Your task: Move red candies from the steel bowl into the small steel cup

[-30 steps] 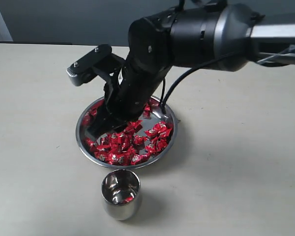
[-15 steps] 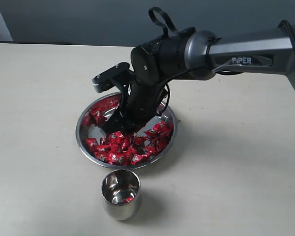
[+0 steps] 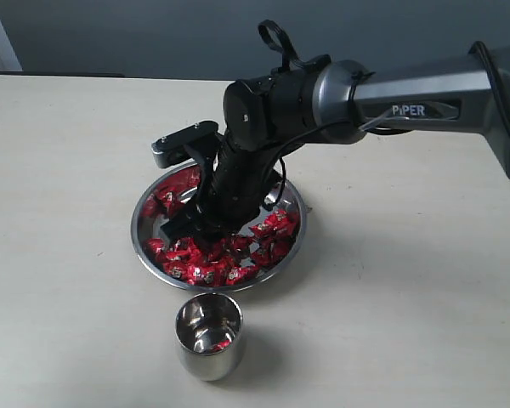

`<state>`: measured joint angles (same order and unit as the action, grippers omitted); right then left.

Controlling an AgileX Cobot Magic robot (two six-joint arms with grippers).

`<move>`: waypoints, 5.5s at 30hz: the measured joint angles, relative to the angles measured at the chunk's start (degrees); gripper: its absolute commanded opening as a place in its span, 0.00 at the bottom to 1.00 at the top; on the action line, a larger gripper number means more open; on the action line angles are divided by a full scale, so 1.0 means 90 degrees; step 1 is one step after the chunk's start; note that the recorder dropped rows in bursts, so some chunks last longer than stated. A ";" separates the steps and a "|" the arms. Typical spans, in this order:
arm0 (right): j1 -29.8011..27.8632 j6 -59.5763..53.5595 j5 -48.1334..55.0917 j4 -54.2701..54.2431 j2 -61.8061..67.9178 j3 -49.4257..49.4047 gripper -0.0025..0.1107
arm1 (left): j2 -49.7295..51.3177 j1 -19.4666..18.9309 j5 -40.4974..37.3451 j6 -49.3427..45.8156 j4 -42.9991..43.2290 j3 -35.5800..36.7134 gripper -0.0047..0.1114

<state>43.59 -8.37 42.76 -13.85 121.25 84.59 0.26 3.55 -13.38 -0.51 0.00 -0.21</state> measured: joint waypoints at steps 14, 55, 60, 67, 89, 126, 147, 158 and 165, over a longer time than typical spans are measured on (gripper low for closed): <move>0.0000 -0.0015 0.0067 0.0195 -0.0248 0.0014 0.03 | 0.0000 0.0000 0.0000 0.0000 0.0000 0.0000 0.04; 0.0920 -0.0986 0.1617 -0.0649 -0.2343 -0.1293 0.41 | 0.0000 0.0000 0.0000 0.0000 0.0000 0.0000 0.04; 0.0920 -0.0983 0.1292 -0.0445 -0.2343 -0.1293 0.41 | 0.0000 0.0000 0.0000 0.0000 0.0000 0.0000 0.04; 0.0920 -0.0261 -0.1001 0.0468 -0.1966 -0.1244 0.36 | 0.0000 0.0000 0.0000 0.0000 0.0000 0.0000 0.04; -0.0107 -0.0130 -0.0034 0.0378 0.0133 0.0248 0.42 | 0.0000 0.0000 0.0000 0.0000 0.0000 0.0000 0.04; -0.0066 -0.0182 0.0930 0.0290 -0.1440 0.0097 0.02 | 0.0000 0.0000 0.0000 0.0000 0.0000 0.0000 0.04; 0.0915 -0.0587 0.1071 -0.0471 -0.2688 -0.1684 0.05 | 0.0000 0.0000 0.0000 0.0000 0.0000 0.0000 0.04; 0.0915 -0.0884 0.1143 -0.0496 -0.2259 -0.1684 0.38 | 0.0000 0.0000 0.0000 0.0000 0.0000 0.0000 0.04; 0.0915 -0.0909 -0.0712 -0.0282 -0.2232 -0.1604 0.38 | 0.0000 0.0000 0.0000 0.0000 0.0000 0.0000 0.04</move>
<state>51.83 -16.55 36.36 -16.39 101.16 70.16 0.26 3.55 -13.38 -0.51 0.00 -0.21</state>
